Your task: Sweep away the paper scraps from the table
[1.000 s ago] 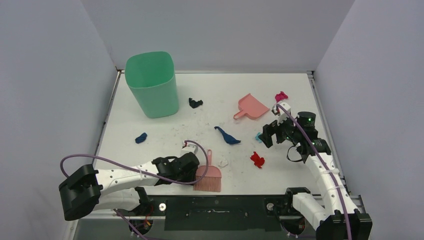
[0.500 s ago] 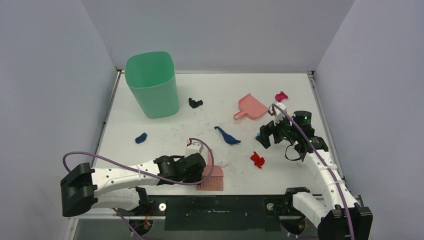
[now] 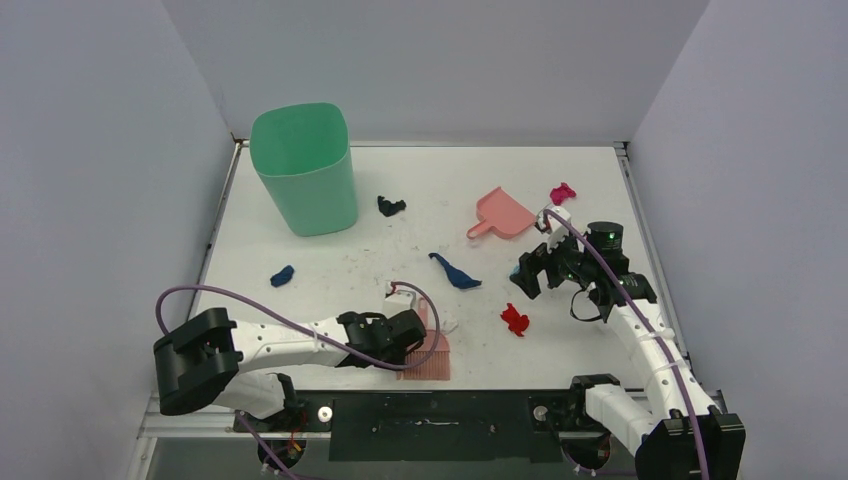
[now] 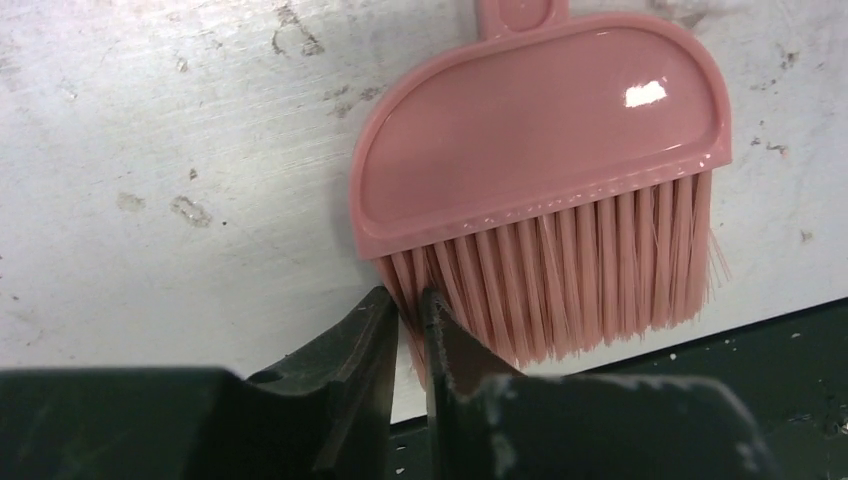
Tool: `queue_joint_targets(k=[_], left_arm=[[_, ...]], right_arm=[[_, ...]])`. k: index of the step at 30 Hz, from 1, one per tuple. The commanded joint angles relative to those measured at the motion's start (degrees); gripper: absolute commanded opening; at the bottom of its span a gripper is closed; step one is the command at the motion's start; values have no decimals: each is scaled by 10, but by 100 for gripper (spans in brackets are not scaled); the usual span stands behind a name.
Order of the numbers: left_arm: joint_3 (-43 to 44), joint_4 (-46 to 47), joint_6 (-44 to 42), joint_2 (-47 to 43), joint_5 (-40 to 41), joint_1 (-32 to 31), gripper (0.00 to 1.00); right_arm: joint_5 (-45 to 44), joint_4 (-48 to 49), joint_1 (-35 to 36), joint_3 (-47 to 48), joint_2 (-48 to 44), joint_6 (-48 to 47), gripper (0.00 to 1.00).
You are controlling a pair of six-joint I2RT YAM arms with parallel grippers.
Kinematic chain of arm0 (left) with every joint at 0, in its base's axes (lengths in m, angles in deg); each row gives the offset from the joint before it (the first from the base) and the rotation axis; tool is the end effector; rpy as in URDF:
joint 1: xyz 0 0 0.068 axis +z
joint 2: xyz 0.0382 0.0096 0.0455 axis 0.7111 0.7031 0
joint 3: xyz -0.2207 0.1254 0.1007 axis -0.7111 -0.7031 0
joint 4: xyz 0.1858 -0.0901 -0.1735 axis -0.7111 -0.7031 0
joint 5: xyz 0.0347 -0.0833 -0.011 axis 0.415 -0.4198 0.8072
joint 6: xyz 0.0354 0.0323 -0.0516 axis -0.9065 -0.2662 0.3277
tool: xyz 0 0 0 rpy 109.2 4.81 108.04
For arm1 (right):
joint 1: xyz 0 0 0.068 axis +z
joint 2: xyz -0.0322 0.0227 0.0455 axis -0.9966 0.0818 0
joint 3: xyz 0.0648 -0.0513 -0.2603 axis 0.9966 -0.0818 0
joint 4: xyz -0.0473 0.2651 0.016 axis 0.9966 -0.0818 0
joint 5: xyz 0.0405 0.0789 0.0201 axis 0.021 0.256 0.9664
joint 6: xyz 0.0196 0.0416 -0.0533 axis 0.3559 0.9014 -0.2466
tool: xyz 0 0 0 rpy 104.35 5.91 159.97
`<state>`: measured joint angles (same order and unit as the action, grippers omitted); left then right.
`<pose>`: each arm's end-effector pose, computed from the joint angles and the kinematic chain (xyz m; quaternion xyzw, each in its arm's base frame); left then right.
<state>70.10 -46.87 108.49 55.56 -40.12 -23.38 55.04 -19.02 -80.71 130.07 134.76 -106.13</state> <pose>0.1036 -0.2218 0.1326 0.0909 0.9688 -0.0974 0.2089 0.2176 0.0538 0.2498 -0.3073 0.8056 0.2491 0.4411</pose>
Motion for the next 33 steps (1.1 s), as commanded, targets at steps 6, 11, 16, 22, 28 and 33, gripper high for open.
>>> queue_joint_targets(k=[6, 11, 16, 22, 28, 33], left_arm=[[-1, -29, -14, -53, 23, -20, 1], [19, -80, -31, -138, 47, -21, 0], [31, -104, -99, -201, 63, -25, 0], [17, -79, -194, -265, 41, -28, 0], [-36, 22, -255, -349, -21, -30, 0], [-44, 37, -264, -371, -28, -31, 0]], right_arm=[[88, -16, 68, 28, 33, -105, 92], [56, -37, 151, 84, 107, -168, 88], [61, -44, 226, 147, 196, -175, 86], [165, -141, 269, 232, 276, -302, 82], [126, -122, 348, 236, 313, -344, 84], [119, -95, 396, 233, 362, -340, 83]])
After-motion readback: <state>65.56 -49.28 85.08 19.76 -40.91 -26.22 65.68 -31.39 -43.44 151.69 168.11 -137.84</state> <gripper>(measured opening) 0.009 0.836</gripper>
